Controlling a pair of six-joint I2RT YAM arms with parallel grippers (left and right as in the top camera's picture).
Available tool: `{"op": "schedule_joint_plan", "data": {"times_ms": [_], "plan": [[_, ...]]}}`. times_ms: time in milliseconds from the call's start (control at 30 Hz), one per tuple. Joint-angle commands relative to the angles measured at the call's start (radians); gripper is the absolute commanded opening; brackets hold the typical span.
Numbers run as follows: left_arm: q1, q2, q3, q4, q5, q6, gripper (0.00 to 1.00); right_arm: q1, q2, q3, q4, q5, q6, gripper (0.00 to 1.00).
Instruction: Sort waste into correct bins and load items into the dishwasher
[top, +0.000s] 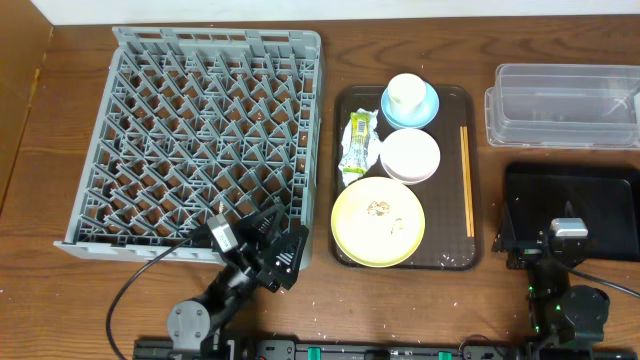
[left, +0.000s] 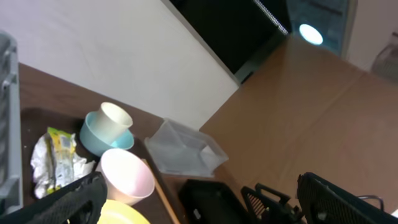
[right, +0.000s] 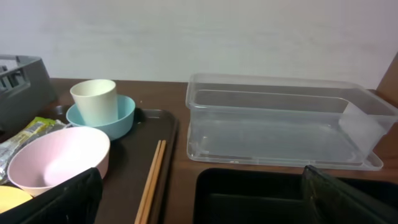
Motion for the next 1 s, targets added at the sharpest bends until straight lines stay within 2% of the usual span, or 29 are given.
{"op": "schedule_joint_plan", "data": {"times_ms": [0,200,433,500,633,733,967], "plan": [[-0.001,0.07,0.158,-0.069,0.02,0.148,0.99,-0.009,-0.006,-0.002,-0.005,0.009,0.011,0.99],[-0.002,0.336,0.472,-0.369,0.021,0.428,0.99,-0.009,-0.006,-0.002,-0.005,0.009,0.011,0.99],[-0.042,0.756,0.953,-0.939,0.08,0.779,0.99,-0.009,-0.006,-0.002,-0.005,0.009,0.011,0.99],[-0.09,0.867,1.076,-1.119,-0.008,0.848,0.99,-0.009,-0.006,-0.002,-0.005,0.009,0.011,0.99],[-0.253,1.064,1.249,-1.374,-0.333,0.873,0.99,-0.009,-0.006,-0.002,-0.005,0.009,0.01,0.99],[-0.399,1.187,1.298,-1.441,-0.513,0.872,0.98,-0.009,-0.006,-0.002,-0.005,0.009,0.011,0.99],[-0.61,1.341,1.305,-1.363,-0.668,0.872,0.98,-0.009,-0.006,-0.002,-0.005,0.009,0.011,0.99]]}}
